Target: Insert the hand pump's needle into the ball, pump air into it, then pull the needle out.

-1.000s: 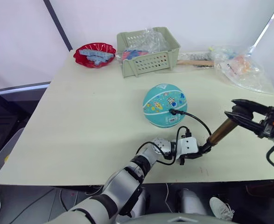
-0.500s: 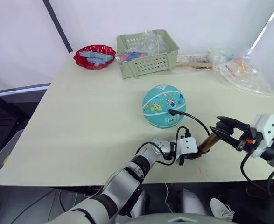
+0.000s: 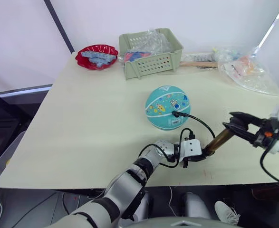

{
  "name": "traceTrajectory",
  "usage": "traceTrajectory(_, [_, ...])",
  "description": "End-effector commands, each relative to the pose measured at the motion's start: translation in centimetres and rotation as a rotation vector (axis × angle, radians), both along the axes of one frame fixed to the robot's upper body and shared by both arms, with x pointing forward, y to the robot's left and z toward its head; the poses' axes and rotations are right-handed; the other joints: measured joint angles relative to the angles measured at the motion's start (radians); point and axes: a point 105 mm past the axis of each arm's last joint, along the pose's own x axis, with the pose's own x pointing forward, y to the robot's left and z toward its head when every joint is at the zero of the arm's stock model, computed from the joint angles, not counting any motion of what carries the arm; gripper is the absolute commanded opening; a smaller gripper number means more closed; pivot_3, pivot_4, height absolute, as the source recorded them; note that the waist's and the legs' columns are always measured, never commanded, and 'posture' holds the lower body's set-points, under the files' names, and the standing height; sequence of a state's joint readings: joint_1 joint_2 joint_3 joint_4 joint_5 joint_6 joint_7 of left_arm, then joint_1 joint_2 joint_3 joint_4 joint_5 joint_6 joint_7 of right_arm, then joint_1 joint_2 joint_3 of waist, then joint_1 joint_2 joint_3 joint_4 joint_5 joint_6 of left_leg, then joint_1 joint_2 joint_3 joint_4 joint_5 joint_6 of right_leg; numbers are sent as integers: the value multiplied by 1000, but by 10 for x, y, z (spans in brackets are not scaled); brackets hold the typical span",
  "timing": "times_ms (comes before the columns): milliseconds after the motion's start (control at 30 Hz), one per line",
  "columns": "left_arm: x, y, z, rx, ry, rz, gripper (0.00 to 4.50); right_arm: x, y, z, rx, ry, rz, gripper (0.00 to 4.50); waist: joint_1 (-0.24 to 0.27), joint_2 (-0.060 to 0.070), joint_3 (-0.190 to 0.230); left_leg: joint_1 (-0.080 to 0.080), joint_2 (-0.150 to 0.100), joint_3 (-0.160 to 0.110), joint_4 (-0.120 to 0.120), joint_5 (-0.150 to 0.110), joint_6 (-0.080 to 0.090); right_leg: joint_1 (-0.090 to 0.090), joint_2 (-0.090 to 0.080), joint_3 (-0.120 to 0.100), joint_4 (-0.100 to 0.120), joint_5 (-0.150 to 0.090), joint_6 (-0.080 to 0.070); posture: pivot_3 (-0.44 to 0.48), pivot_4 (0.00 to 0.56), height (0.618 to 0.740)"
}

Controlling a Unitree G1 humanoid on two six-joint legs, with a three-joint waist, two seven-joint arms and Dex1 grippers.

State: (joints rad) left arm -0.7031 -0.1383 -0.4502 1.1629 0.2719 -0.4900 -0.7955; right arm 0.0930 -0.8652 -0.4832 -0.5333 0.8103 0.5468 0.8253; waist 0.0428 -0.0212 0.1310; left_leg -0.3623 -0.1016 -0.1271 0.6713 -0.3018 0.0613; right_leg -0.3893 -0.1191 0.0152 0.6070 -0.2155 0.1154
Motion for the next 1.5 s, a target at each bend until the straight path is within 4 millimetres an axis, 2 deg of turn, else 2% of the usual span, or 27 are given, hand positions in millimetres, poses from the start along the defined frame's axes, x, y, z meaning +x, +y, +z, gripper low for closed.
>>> traceTrajectory(33, [-19, 15, -42, 167, 104, -5, 954, -11, -4, 55, 5, -153, 25, 1626, 0, 0, 1, 0, 0, 0, 0, 0, 0, 0, 0, 0, 0, 0, 0, 0, 150, 740])
traceTrajectory(367, [-20, 15, -43, 171, 105, -8, 954, -22, -15, 119, 23, -249, 20, 1626, 0, 1, 4, -2, 0, 1, 0, 0, 0, -2, -1, 0, 0, 0, 0, 0, 150, 740])
traceTrajectory(533, [-19, 15, -42, 170, 103, -6, 954, -21, -16, 118, 19, -225, 21, 1626, 1, 1, 4, -7, 0, 2, 0, 0, 0, -6, -2, 0, 0, 1, -1, 0, 150, 740])
traceTrajectory(567, [-19, 14, -42, 170, 103, -6, 954, -19, -15, 111, 5, -204, 19, 1626, 1, 1, 4, -7, 0, 2, 0, 0, 0, -6, -2, 0, 0, 1, -2, 0, 150, 740])
traceTrajectory(633, [-20, 13, -42, 167, 103, -7, 954, -10, -15, 80, -18, -121, 6, 1626, 2, -2, 4, -7, 0, 2, 0, 0, 0, -6, -2, 0, 0, 1, -2, 0, 150, 740])
traceTrajectory(700, [-20, 12, -42, 166, 103, -8, 954, -8, -13, 58, -48, -75, 13, 1626, 1, -4, 4, -6, 0, 0, 0, 0, 0, -6, -1, -1, 0, 1, -2, 0, 150, 740])
traceTrajectory(1033, [-19, 13, -42, 160, 101, 4, 954, -2, 7, -11, -15, 60, 42, 1626, 0, -6, 1, -1, 0, 2, 0, 1, -1, -3, 0, 0, 1, 1, 0, 0, 150, 740])
traceTrajectory(1200, [-19, 13, -42, 160, 101, 4, 954, 2, 5, -58, -51, 129, 0, 1626, -1, -11, -4, 0, 0, 0, 0, 1, -2, -2, 1, 0, 1, 1, -1, 0, 150, 740])
traceTrajectory(1333, [-19, 12, -41, 158, 100, 5, 954, -1, 9, -83, -65, 154, 9, 1626, -2, -10, -6, 3, 0, 0, 0, 1, -2, 1, 1, 0, 1, 0, 0, 0, 150, 740])
traceTrajectory(1500, [-19, 11, -40, 155, 97, 2, 954, -1, 14, -98, -69, 161, 6, 1626, -2, -8, -8, 3, 0, -2, 0, 1, -2, 2, 2, -1, 1, -1, 2, 0, 150, 740])
